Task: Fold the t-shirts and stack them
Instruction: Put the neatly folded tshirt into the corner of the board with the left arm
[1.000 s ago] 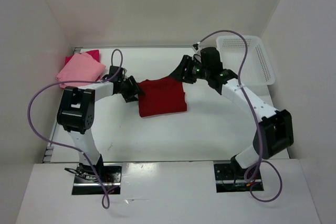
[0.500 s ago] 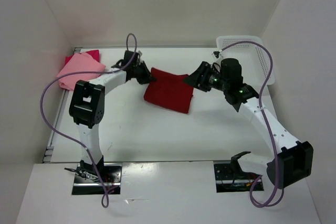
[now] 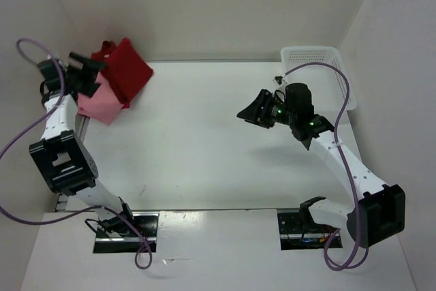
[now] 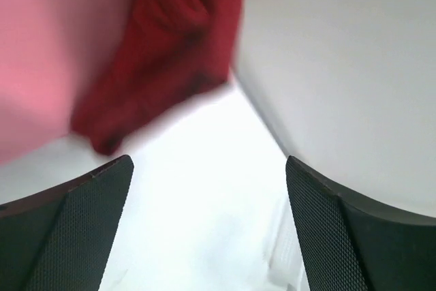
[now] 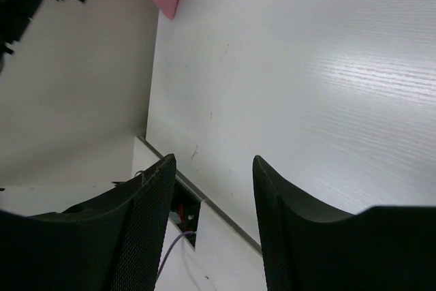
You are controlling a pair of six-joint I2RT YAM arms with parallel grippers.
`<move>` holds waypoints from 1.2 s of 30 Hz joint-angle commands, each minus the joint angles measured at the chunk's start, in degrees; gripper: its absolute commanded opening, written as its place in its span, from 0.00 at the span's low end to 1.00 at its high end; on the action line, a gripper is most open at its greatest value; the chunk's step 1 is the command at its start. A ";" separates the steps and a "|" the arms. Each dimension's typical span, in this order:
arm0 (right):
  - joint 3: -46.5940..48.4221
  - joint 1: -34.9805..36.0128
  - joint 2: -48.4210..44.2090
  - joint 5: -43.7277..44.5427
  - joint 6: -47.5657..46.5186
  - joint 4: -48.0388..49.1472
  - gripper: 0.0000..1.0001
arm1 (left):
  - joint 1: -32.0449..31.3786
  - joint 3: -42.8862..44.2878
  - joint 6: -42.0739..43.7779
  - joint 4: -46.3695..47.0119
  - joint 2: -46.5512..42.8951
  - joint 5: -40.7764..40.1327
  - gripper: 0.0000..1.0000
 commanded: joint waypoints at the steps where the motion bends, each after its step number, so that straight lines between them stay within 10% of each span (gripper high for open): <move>1: 0.12 -0.33 -0.01 -2.18 -2.15 0.69 0.55 | 5.77 -12.95 -5.26 1.71 -1.81 7.30 1.00; 14: -9.63 -0.33 -1.77 -2.28 -3.20 -0.10 0.64 | -0.71 -29.58 10.55 -13.77 -27.13 -0.09 1.00; 15: -9.63 0.20 -1.77 0.25 -3.21 -0.89 0.71 | -3.68 -30.11 12.39 -15.25 -28.79 0.54 1.00; 16: -9.63 0.20 -1.77 1.06 -4.78 -2.29 1.00 | -5.02 -30.12 12.93 -15.96 -29.50 1.24 1.00; 36: -15.35 6.16 -8.53 0.72 -4.18 -3.27 1.00 | -10.21 -37.85 12.85 -17.99 -39.00 9.87 1.00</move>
